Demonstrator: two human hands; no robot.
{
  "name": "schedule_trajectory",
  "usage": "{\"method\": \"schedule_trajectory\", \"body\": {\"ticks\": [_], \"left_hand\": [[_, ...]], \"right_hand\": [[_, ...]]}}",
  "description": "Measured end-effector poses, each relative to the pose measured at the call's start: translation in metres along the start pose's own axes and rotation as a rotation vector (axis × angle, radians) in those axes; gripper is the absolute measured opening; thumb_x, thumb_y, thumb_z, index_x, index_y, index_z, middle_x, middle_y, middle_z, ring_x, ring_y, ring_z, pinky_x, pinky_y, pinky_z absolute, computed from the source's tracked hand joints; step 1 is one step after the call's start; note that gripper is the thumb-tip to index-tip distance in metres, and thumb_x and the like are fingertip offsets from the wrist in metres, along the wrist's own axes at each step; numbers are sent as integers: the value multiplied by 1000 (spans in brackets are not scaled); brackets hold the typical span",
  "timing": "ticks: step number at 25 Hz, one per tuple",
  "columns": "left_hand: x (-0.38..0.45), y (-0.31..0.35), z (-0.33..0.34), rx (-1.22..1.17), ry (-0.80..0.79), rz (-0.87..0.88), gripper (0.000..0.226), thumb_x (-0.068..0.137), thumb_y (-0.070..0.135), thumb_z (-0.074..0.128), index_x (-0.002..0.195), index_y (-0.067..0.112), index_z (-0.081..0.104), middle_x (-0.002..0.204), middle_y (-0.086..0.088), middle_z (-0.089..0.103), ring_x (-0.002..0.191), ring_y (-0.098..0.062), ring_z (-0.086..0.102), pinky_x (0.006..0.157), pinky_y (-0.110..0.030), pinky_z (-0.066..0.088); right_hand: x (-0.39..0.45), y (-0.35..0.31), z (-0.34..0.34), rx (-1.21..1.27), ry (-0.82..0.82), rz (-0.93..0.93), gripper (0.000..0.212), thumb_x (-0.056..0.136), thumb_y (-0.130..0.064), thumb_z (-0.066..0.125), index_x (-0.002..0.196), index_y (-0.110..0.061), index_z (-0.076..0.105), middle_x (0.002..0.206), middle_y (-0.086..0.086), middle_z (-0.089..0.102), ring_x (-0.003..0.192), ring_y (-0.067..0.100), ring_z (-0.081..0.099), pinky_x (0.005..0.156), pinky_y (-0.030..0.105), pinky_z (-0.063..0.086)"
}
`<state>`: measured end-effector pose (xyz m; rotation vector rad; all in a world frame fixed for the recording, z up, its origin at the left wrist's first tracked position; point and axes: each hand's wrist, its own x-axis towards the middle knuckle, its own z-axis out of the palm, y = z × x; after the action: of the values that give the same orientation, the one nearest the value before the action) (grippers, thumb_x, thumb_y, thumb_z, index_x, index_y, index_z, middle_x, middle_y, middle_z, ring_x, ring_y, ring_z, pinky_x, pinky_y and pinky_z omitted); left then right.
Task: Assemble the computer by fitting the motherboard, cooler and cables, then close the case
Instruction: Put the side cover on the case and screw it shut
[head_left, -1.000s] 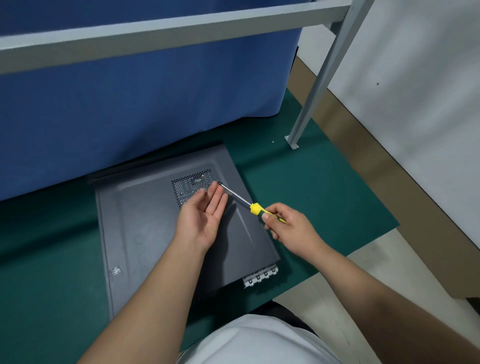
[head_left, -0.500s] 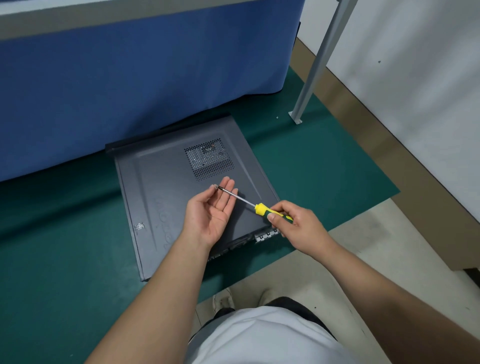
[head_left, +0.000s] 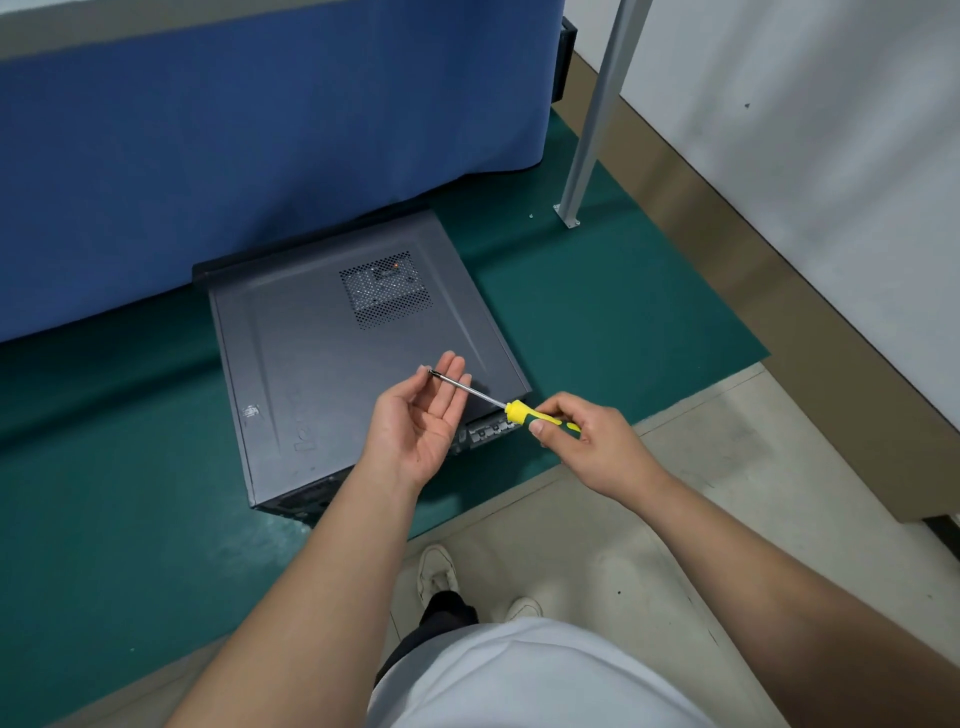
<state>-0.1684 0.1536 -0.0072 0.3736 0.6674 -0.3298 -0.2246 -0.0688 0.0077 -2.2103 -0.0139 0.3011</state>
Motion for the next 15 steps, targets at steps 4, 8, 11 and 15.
{"method": "schedule_trajectory", "body": {"ticks": [4, 8, 11, 15], "left_hand": [[-10, -13, -3, 84, 25, 33, 9, 103, 2, 51, 111, 1, 55, 115, -22, 74, 105, -34, 74, 80, -45, 64], [-15, -23, -4, 180, 55, 58, 12, 105, 4, 52, 116, 3, 54, 113, -22, 75, 102, -33, 75, 76, -43, 64], [-15, -32, -5, 211, 76, 68, 15, 106, 6, 52, 120, 5, 53, 112, -20, 75, 102, -32, 76, 78, -45, 64], [-11, -49, -11, 260, 107, 38, 18, 106, 9, 54, 121, 4, 60, 111, -17, 76, 101, -29, 76, 83, -45, 64]], "right_hand": [[-13, 9, -4, -44, 7, -21, 9, 99, -43, 61, 97, -35, 61, 81, -5, 65, 63, 9, 52, 56, 26, 41], [-24, 13, -4, -125, 29, -47, 12, 100, -44, 58, 101, -32, 59, 81, -9, 62, 67, 8, 53, 55, 20, 38], [-34, 16, 2, -156, 44, -32, 15, 101, -44, 56, 103, -30, 58, 81, -9, 61, 68, 11, 55, 59, 29, 42], [-51, 31, 12, -4, 33, 94, 12, 101, -39, 58, 101, -27, 60, 81, -12, 62, 67, 6, 54, 61, 25, 42]]}}
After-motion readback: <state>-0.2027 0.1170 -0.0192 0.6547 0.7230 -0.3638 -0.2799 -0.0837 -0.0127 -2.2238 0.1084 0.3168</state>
